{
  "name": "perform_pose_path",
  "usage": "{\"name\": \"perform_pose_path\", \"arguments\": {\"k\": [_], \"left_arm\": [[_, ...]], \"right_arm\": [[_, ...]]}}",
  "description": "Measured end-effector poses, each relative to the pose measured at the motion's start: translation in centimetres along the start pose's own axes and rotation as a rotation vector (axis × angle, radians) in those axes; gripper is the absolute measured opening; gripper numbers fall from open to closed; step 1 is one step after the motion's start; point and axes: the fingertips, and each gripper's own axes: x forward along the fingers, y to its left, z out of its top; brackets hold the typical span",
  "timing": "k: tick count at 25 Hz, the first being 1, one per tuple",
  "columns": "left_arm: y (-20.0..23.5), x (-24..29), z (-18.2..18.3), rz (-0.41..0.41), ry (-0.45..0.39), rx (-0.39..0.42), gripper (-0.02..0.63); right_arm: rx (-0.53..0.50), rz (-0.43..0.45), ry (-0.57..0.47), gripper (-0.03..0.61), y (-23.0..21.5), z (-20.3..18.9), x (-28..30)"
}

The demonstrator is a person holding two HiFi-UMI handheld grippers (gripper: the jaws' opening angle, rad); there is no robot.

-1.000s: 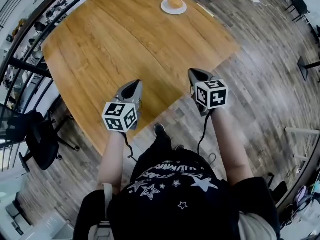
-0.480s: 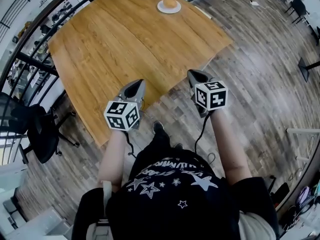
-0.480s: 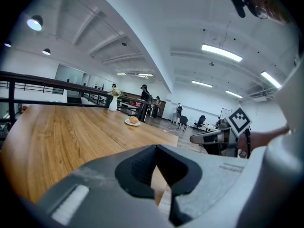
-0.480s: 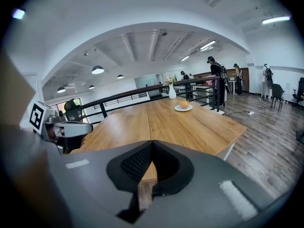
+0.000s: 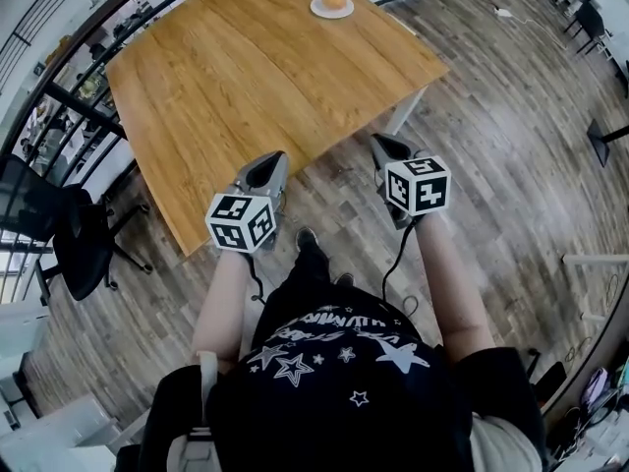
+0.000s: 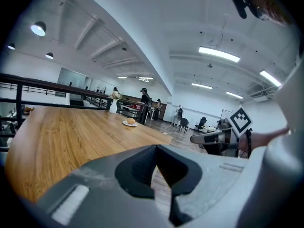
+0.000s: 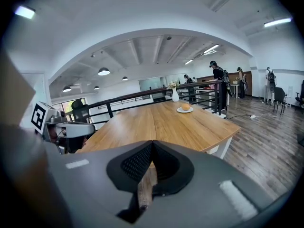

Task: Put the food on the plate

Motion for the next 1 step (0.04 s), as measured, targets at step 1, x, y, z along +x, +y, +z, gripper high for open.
{"name": "perform_pose_path", "arguments": {"k": [1], "left_arm": [[-0.61,-0.40,-0.17,-0.001,-0.001,0.000,0.000]], "right_arm": [[-0.002,0.001,-0.001,0.002,0.14,-0.21,-0.67]]}}
